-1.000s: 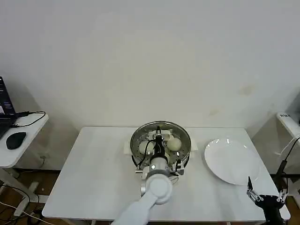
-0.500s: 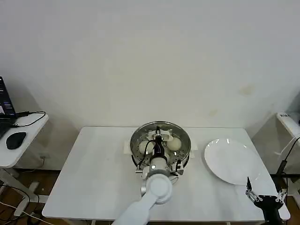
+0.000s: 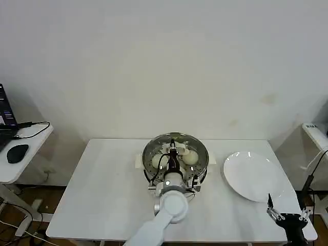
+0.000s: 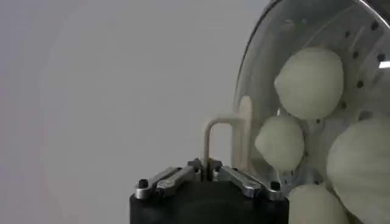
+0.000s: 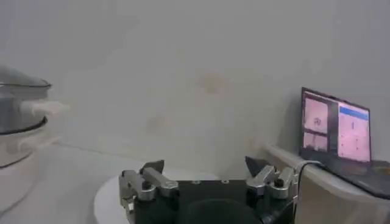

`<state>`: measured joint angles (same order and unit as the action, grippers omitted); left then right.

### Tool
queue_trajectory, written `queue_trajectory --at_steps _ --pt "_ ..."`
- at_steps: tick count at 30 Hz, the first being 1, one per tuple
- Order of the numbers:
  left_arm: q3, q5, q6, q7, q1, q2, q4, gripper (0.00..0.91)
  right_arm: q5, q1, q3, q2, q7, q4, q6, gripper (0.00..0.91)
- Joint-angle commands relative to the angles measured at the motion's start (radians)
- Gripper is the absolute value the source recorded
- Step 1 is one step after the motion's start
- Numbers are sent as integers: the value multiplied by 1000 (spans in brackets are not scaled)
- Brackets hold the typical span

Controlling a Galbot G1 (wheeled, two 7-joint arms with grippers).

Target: Take steamed baozi put them in steamer then cover it.

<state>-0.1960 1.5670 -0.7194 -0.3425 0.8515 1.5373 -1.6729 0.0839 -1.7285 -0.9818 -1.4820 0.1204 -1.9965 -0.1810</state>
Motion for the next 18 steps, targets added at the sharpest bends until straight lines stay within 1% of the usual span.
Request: queue_trajectory --at_steps 1,18 --pt "1 -1 1 1 -2 4 0 907 -2 0 3 -1 1 -1 0 907" --pt "7 0 9 12 5 1 -2 907 -5 -4 6 -2 4 -8 0 907"
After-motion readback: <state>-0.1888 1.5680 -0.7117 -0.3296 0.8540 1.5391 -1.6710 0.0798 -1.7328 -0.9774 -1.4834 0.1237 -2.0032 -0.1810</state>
